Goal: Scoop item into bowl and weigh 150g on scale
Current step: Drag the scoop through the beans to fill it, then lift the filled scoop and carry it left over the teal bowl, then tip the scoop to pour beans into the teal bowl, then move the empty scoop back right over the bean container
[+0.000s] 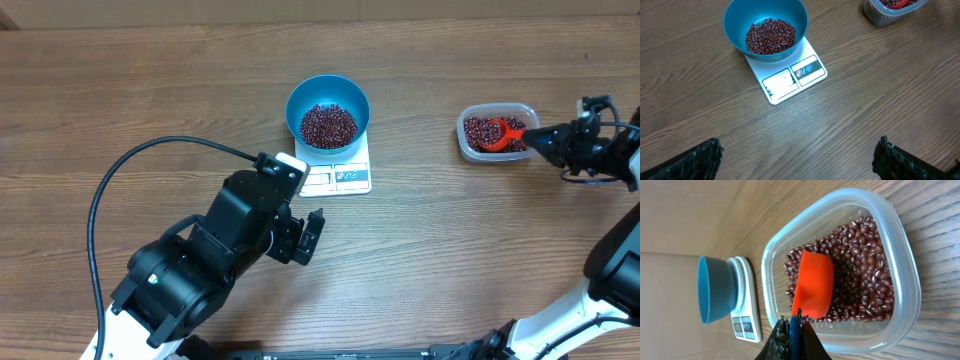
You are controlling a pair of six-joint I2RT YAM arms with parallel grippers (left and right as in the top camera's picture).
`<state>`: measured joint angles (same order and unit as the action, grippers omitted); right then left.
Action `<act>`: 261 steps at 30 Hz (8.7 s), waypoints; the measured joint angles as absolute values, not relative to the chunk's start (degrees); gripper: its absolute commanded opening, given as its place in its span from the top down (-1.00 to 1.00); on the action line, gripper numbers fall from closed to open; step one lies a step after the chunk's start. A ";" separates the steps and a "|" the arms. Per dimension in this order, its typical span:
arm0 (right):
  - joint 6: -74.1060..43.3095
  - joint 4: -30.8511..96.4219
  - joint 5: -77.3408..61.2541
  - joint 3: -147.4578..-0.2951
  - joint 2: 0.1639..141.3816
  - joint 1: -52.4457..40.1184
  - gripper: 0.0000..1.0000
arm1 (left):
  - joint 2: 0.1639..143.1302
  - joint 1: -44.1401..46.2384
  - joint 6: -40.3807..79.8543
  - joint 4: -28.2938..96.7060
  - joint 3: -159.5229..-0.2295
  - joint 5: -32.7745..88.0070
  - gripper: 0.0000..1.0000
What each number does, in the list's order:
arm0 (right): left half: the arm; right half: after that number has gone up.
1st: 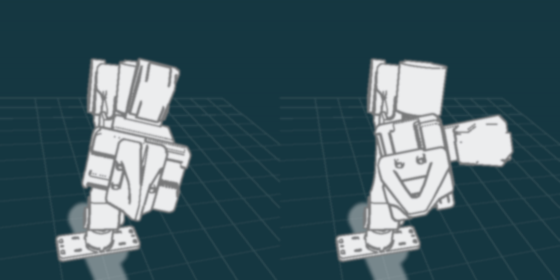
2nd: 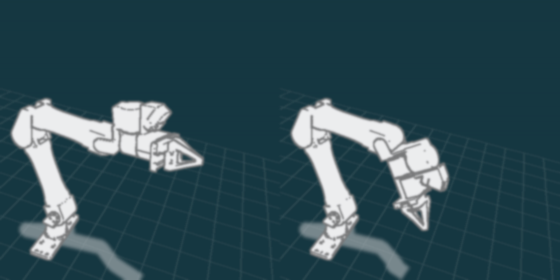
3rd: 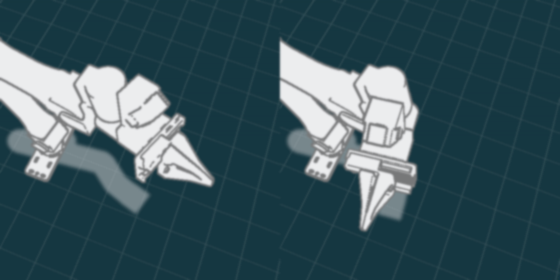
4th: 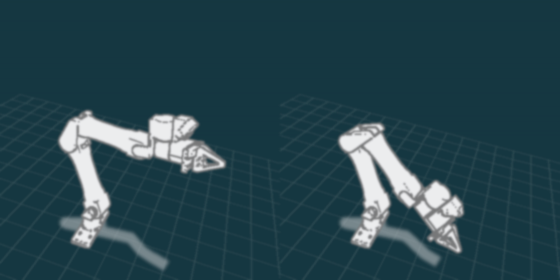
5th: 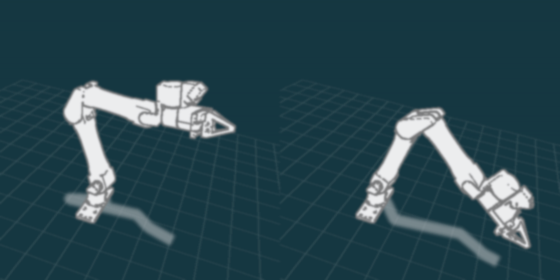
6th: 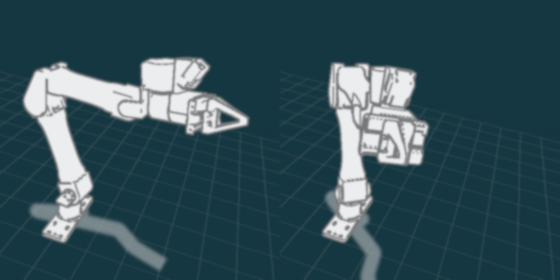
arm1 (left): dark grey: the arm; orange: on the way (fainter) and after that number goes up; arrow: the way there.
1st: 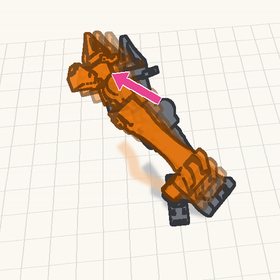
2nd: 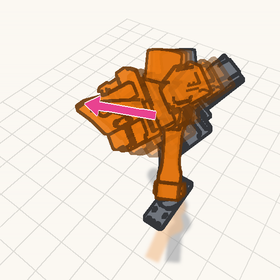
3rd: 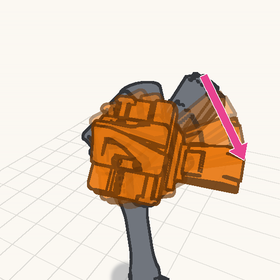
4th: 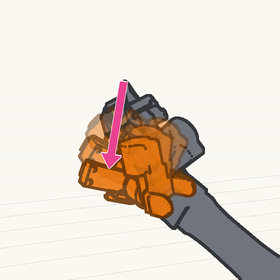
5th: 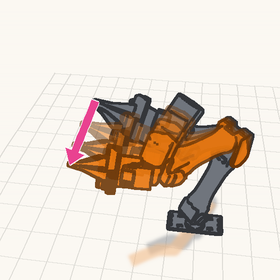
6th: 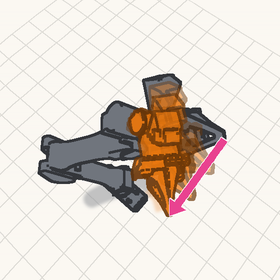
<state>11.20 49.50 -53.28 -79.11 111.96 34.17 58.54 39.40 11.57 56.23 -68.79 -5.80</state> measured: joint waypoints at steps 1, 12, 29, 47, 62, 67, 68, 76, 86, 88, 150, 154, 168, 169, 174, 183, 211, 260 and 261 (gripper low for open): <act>11.31 49.54 -53.80 -79.11 111.96 34.37 0.93 | 58.54 39.40 11.55 56.23 -68.79 -5.80 -0.99; 11.90 49.52 -56.93 -79.11 111.96 34.48 0.93 | 58.54 39.40 11.57 56.23 -68.79 -5.80 -0.99; 12.58 49.71 -64.42 -79.11 111.96 35.22 0.93 | 58.54 39.40 11.57 56.23 -68.79 -5.80 -0.99; 13.54 49.58 -76.82 -79.11 111.96 35.07 0.93 | 58.54 39.40 11.55 56.23 -68.79 -5.80 -0.98; 11.66 44.34 -79.00 -79.11 111.96 23.59 0.93 | 58.54 39.40 11.55 56.23 -68.79 -5.80 -0.99; 6.35 36.47 -79.11 -79.07 111.96 18.74 0.93 | 58.54 39.40 11.55 56.23 -68.79 -5.80 -0.99; 5.28 34.98 -79.11 -79.07 111.96 17.89 0.93 | 58.54 39.40 11.57 56.23 -68.79 -5.80 -0.99; -5.23 21.32 -79.05 -78.96 111.96 10.79 0.93 | 58.54 39.40 11.57 56.23 -68.79 -5.80 -0.99; -13.89 8.60 -78.65 -78.94 111.98 2.85 0.93 | 58.54 39.40 11.57 56.23 -68.75 -5.80 -0.99; -14.33 8.58 -77.71 -78.94 111.98 1.74 0.93 | 58.54 39.40 11.55 56.23 -68.75 -5.80 -0.98; 22.39 8.47 -64.07 -78.94 111.98 -2.72 0.93 | 58.54 39.40 11.55 56.23 -68.75 -5.80 -0.99; 24.86 8.40 -64.07 -78.94 111.98 -2.72 0.93 | 58.54 39.40 11.57 56.23 -68.75 -5.80 -0.99; 32.01 8.56 -64.07 -78.94 111.98 -2.72 0.93 | 58.54 39.40 11.55 56.23 -68.75 -5.80 -0.98; 32.47 8.56 -64.05 -78.94 111.98 -2.72 0.93 | 58.54 39.40 11.57 56.23 -68.75 -5.80 -0.99; 35.18 8.56 -64.07 -78.94 111.98 -2.72 0.93 | 58.54 39.40 11.55 56.23 -68.75 -5.80 -0.98; 37.78 8.56 -64.07 -78.94 111.98 -2.72 0.93 | 58.54 39.40 11.55 56.23 -68.75 -5.80 -0.99; 49.56 9.91 -64.05 -78.94 111.98 -2.72 0.92 | 58.54 39.40 11.57 56.23 -68.75 -5.80 -0.99; 23.24 9.93 -63.61 -78.94 106.85 5.91 0.93 | 58.54 39.40 11.57 56.23 -68.75 -5.80 -0.99; 21.10 10.20 -63.57 -78.94 105.80 6.76 0.93 | 58.54 39.40 11.57 56.23 -68.75 -5.80 -0.99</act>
